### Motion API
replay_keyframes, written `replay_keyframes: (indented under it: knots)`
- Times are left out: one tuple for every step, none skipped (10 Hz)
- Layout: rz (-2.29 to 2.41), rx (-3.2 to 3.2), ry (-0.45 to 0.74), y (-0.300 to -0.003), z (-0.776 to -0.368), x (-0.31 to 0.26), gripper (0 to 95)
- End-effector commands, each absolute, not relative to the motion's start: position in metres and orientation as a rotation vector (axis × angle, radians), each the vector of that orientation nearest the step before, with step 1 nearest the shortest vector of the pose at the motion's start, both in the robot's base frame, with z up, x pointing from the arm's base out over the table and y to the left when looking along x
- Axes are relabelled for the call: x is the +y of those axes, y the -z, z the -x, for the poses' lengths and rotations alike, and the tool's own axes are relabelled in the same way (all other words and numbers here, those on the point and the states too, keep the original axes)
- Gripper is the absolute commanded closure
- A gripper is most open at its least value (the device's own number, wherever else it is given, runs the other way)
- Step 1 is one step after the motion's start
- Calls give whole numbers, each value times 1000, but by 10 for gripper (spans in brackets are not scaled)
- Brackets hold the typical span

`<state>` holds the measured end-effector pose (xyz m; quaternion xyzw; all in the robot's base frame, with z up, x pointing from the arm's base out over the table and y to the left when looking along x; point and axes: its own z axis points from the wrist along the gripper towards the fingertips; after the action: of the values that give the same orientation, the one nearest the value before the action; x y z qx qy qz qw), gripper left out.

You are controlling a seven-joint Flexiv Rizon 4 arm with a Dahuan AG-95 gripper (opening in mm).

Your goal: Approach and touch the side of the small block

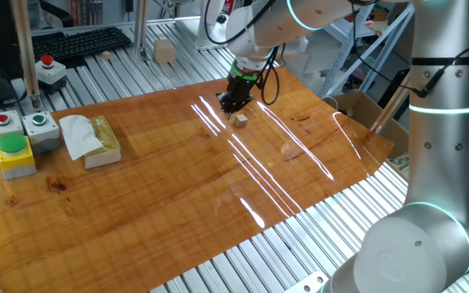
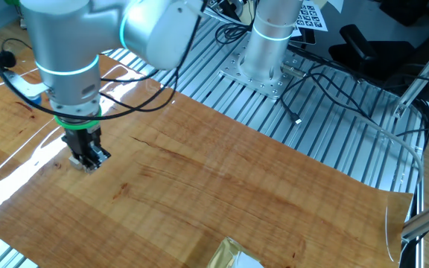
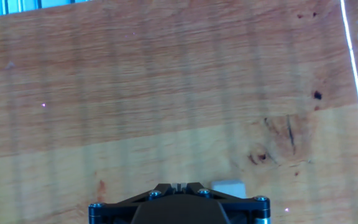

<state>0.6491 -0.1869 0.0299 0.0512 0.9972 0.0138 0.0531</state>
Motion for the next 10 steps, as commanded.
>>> replay_keyframes:
  knots:
    - [-130, 3031, -43, -28, -649, -194, 950]
    - [-117, 3031, -38, -27, -649, -196, 950]
    - [-102, 3031, -38, -25, -648, -199, 950]
    - [-87, 3032, -37, -24, -648, -202, 950]
    - [-85, 3031, -37, -24, -648, -203, 950]
    - [-78, 3030, -37, -23, -648, -206, 950]
    - [-81, 3025, -37, -21, -647, -208, 950]
    - [-74, 3023, -39, -19, -647, -210, 950]
    - [-60, 3022, -38, -18, -646, -212, 950]
    - [-53, 3019, -38, -16, -646, -215, 950]
